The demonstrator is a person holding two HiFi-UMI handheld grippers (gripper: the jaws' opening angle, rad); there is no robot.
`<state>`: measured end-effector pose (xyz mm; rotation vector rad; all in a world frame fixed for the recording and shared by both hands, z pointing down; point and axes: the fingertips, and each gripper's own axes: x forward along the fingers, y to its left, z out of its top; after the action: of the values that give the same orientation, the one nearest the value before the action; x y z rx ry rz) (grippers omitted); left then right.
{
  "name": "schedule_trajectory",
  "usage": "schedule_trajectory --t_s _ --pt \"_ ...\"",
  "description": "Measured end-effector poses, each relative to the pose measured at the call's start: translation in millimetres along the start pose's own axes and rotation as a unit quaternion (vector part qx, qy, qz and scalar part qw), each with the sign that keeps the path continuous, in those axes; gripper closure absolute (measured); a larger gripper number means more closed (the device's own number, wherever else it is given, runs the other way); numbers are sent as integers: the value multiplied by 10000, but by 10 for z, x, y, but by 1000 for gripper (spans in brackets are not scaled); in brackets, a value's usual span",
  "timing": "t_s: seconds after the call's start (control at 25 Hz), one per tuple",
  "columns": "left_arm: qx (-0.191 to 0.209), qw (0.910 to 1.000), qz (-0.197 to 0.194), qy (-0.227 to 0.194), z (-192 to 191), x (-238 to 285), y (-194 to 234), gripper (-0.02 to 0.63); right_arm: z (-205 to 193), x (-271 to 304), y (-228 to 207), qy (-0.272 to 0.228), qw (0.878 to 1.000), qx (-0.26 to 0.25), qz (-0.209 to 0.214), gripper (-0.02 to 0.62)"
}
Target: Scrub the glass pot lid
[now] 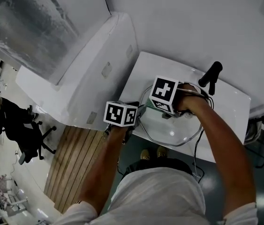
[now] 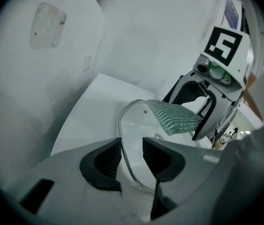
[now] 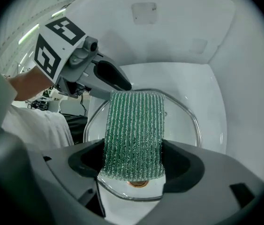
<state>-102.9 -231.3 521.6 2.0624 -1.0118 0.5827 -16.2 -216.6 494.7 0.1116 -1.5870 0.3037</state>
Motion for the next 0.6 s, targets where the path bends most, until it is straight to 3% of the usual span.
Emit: schedule_trajectory --t_s 0.32,0.6 --pt "14 10000 18 -14 -6 5 0 456 -167 -83 -72 -547 9966 602 119 247" --pt "61 10000 40 20 -11 10 -1 456 -571 -129 -146 -1152 9825 1448 196 247"
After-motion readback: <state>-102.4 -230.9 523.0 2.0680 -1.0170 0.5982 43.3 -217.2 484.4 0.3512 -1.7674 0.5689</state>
